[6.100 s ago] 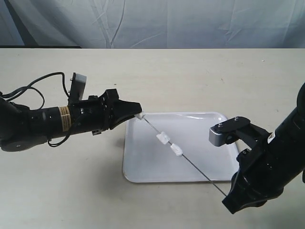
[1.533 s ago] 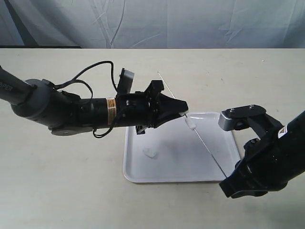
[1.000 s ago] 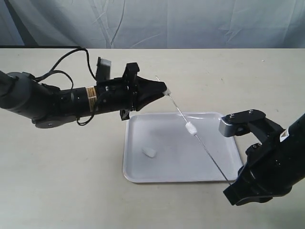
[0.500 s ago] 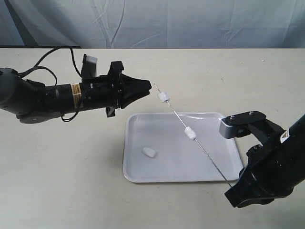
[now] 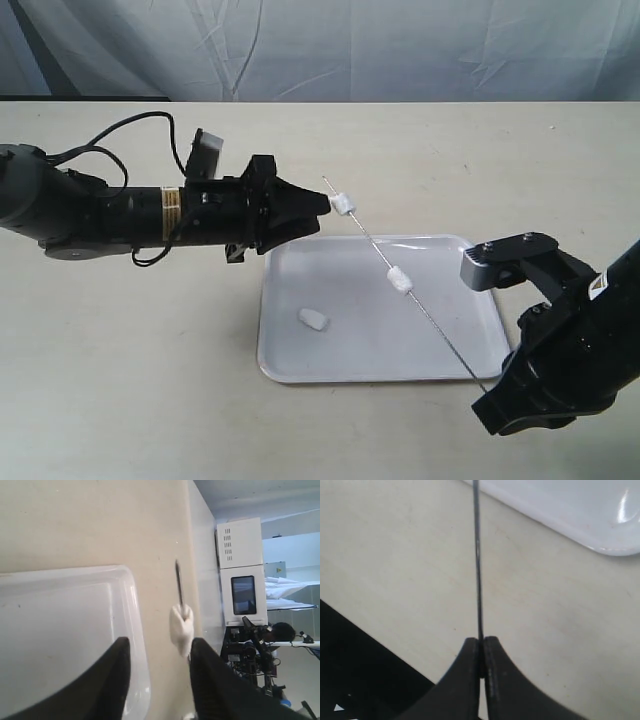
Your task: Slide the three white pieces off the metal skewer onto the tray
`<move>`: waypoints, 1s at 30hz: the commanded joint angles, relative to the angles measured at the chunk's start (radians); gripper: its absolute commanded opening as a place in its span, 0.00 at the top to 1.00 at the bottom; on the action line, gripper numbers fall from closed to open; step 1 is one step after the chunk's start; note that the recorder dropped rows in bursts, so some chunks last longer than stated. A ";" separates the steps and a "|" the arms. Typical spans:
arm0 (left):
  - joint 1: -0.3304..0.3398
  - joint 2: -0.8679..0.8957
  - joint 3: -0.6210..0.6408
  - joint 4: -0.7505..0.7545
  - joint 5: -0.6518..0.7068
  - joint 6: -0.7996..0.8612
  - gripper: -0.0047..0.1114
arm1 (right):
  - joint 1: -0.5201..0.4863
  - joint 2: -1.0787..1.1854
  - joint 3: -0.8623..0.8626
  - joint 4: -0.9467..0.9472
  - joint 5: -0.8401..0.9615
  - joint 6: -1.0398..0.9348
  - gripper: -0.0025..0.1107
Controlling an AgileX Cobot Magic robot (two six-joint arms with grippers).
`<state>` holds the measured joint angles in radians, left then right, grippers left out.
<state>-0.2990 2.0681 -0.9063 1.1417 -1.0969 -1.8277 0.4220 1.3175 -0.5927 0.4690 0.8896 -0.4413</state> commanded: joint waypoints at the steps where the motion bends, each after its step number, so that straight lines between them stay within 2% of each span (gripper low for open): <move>1: -0.011 0.004 -0.003 -0.040 -0.060 -0.002 0.62 | -0.003 -0.006 0.000 -0.008 -0.005 -0.004 0.98; 7: -0.025 0.004 -0.003 -0.052 -0.073 -0.004 0.62 | -0.003 -0.006 0.000 -0.002 -0.005 -0.004 0.98; 12: -0.069 0.004 -0.003 -0.107 -0.030 0.007 0.62 | -0.003 -0.006 0.000 0.004 -0.005 -0.006 0.98; 30: -0.091 0.004 -0.003 -0.170 0.029 0.007 0.62 | -0.003 -0.006 0.000 0.013 -0.006 -0.011 0.98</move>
<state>-0.3752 2.0681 -0.9063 1.0003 -1.0809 -1.8241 0.4220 1.3175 -0.5927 0.4794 0.8876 -0.4413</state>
